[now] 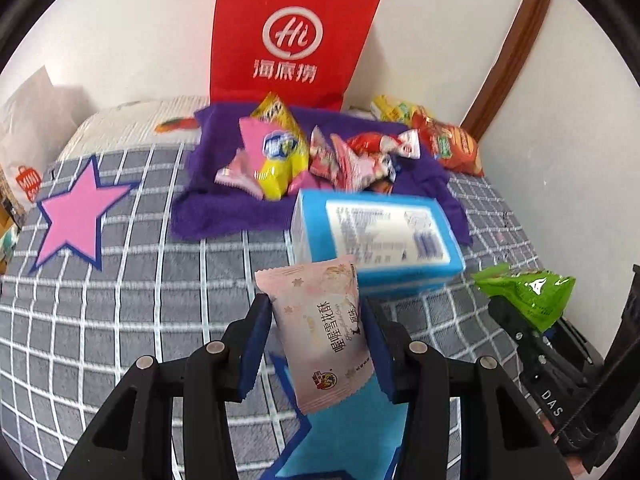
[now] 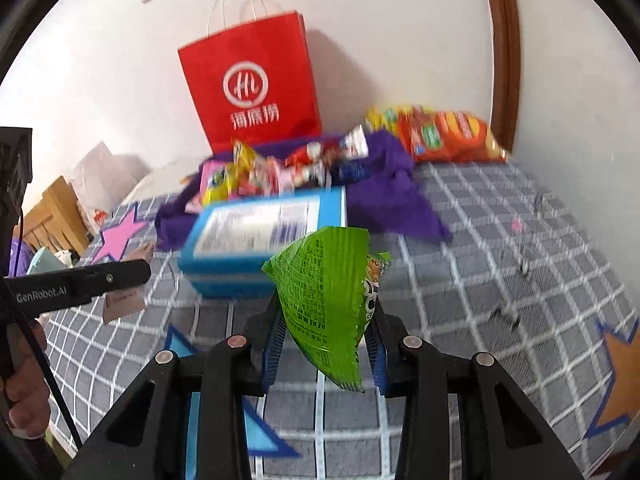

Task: Organize snacks
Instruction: 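Carry the green bag and pink packet over the purple towel with both tools, then lower both snacks onto the towel and open both tools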

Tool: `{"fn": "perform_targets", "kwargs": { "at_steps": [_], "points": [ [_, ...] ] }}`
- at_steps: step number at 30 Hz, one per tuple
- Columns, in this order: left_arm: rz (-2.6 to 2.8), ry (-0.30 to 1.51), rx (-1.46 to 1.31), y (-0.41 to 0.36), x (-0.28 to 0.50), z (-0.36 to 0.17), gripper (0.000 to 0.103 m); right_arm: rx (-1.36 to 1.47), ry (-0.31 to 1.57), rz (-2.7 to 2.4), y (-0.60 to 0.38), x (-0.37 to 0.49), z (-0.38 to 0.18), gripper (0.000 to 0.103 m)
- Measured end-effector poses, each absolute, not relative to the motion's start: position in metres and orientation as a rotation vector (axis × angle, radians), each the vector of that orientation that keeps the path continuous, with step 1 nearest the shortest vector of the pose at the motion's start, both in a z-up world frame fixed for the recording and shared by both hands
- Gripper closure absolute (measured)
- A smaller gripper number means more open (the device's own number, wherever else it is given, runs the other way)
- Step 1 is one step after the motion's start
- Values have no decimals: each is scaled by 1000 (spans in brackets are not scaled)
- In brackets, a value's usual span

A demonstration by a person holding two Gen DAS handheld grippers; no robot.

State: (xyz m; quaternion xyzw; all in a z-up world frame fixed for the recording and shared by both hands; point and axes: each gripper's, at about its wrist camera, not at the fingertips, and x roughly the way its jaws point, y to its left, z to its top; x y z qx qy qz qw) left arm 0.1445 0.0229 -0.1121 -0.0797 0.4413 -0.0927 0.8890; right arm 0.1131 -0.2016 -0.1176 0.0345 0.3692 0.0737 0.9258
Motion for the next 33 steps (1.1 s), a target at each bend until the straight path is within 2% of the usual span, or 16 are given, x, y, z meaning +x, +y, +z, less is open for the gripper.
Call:
{"fn": "perform_targets", "kwargs": {
  "at_steps": [9,16,33],
  "points": [
    [-186,859,-170,25,186,-72,59,64,687,142,-211,165,-74,66],
    [-181,845,-166,20,232,-53,59,49,691,132,-221,220,-63,66],
    [-132,894,-153,15,339,-90,58,123,861,168,-237,320,-144,66]
  ]
}}
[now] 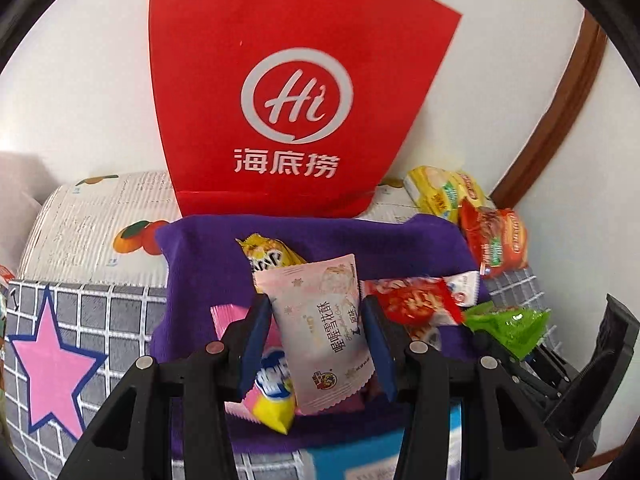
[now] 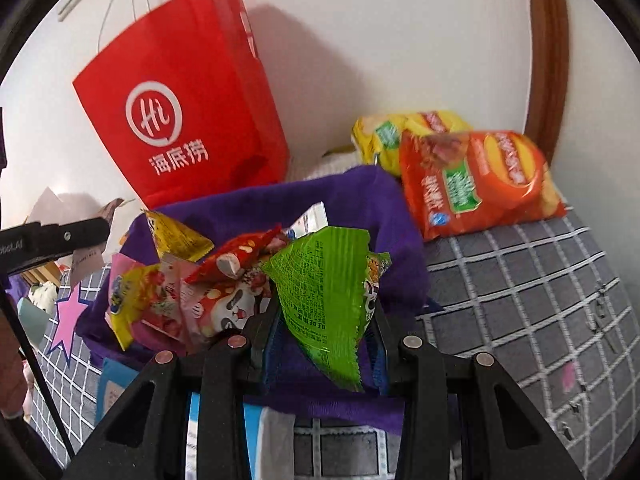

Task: Organize snacks
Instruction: 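Lower both snacks onto the towel and open both tools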

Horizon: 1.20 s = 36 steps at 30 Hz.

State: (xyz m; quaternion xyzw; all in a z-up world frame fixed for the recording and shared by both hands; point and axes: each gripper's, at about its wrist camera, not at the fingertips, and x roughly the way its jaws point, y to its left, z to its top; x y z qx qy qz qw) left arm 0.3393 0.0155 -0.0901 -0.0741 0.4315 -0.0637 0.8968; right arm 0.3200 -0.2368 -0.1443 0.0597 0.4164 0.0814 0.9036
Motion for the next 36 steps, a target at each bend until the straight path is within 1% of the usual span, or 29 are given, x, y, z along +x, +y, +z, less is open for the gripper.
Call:
{"fn": "perform_targets", "kwargs": {
  "at_steps": [8,11,14,15,16,18,22,25,29,36],
  "points": [
    [-108,959,-178,27,359,-114,58,141,896,204,-235,330,-170,65],
    [-126,954,-199,31,361,-114,56,138,899,206,-235,329,-171,58],
    [-129,939,-200,32,360,-111,55,145,874,224,-234,324,-166,44],
    [-132,936,-199,31,359,-109,55,146,860,229,-234,322,-163,43],
    [-134,939,-201,31,358,-107,55,150,840,228,-235,318,-159,43],
    [-136,943,-197,30,356,-103,51,154,819,218,-236,314,-152,42],
    [-136,915,-181,26,343,-87,49,169,814,217,-236,306,-136,42],
    [-155,889,-181,22,326,-73,46,126,811,203,-233,291,-117,42],
    [-177,875,-174,17,292,-60,46,34,781,143,-218,260,-89,41],
    [-181,827,-136,11,220,-43,46,31,784,136,-203,205,-62,40]
  ]
}}
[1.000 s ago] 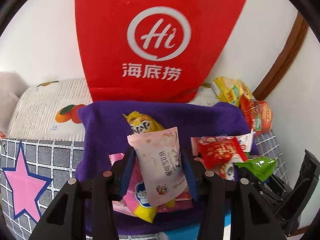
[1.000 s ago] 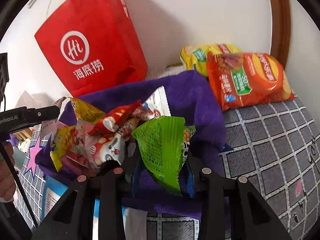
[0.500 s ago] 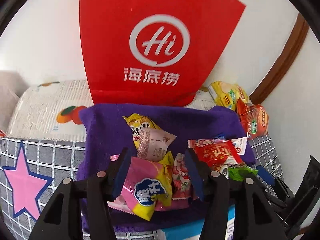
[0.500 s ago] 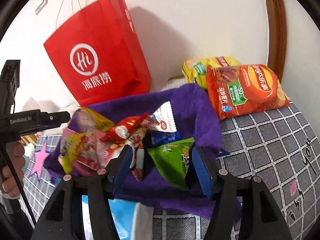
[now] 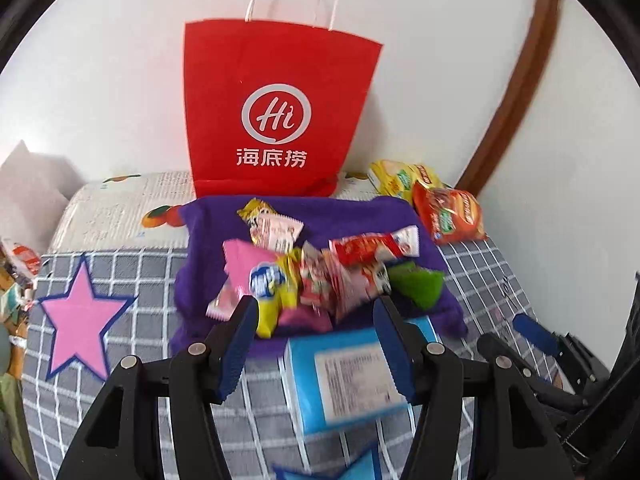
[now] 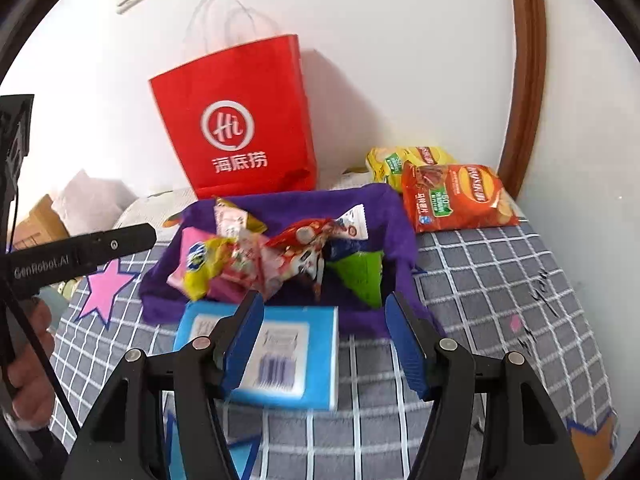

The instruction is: Organize snacks

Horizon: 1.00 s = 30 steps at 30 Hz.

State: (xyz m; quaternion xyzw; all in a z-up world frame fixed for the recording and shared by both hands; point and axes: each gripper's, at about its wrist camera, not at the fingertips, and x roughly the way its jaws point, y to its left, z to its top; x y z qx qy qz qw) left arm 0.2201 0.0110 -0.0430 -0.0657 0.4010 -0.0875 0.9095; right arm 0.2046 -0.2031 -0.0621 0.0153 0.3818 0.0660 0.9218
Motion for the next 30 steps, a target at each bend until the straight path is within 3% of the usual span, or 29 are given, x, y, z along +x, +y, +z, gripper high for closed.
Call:
{"fn": "perform_targets", "kwargs": {
  "at_steps": [8,13,17,23,30],
  "points": [
    [-157,785,-132,13,147,-38,40,11,787,129,-188,138,-44,38],
    [-160,774,-139,13,111,-36,37,14,767,121,-187,101,-35,21],
    [-138,741,-116,10,80,-29,23,11,752,95,-191,71,-28,10],
    [-84,688,-63,1,48,-18,8,41,737,44,-205,43,-18,9],
    [-64,638,-40,-8,26,-5,8,26,714,22,-209,26,-7,9]
  ]
}}
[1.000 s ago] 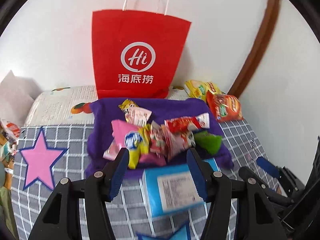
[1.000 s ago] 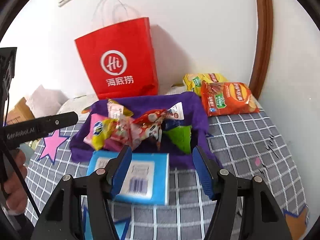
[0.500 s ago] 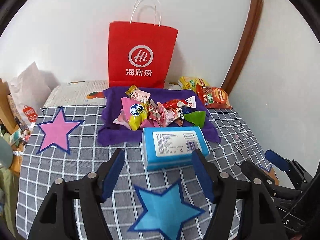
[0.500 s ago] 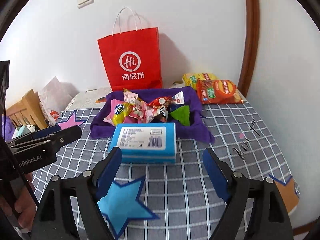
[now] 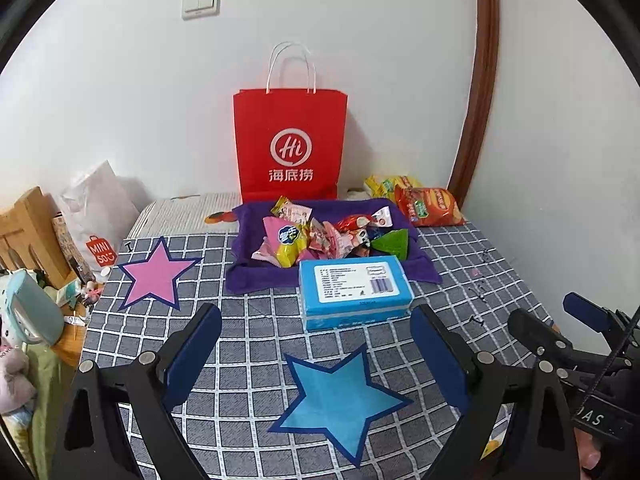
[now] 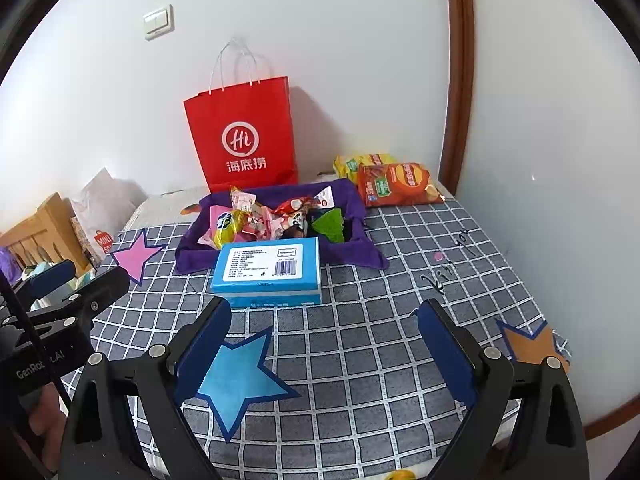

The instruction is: Organize snacks

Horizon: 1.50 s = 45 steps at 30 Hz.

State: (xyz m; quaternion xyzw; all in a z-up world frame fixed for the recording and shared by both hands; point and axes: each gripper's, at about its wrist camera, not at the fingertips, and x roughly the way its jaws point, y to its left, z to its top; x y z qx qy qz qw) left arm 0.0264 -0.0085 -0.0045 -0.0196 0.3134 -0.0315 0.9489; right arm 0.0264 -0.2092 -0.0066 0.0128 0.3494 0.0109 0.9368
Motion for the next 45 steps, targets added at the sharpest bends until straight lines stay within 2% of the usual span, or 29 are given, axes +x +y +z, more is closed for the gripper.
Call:
{"fn": "perform_targets", "kwargs": {
  "at_steps": [45],
  "points": [
    [-54,601,-61,-12,16,11,8,22,669,-13,-210,15,12,9]
  ]
}}
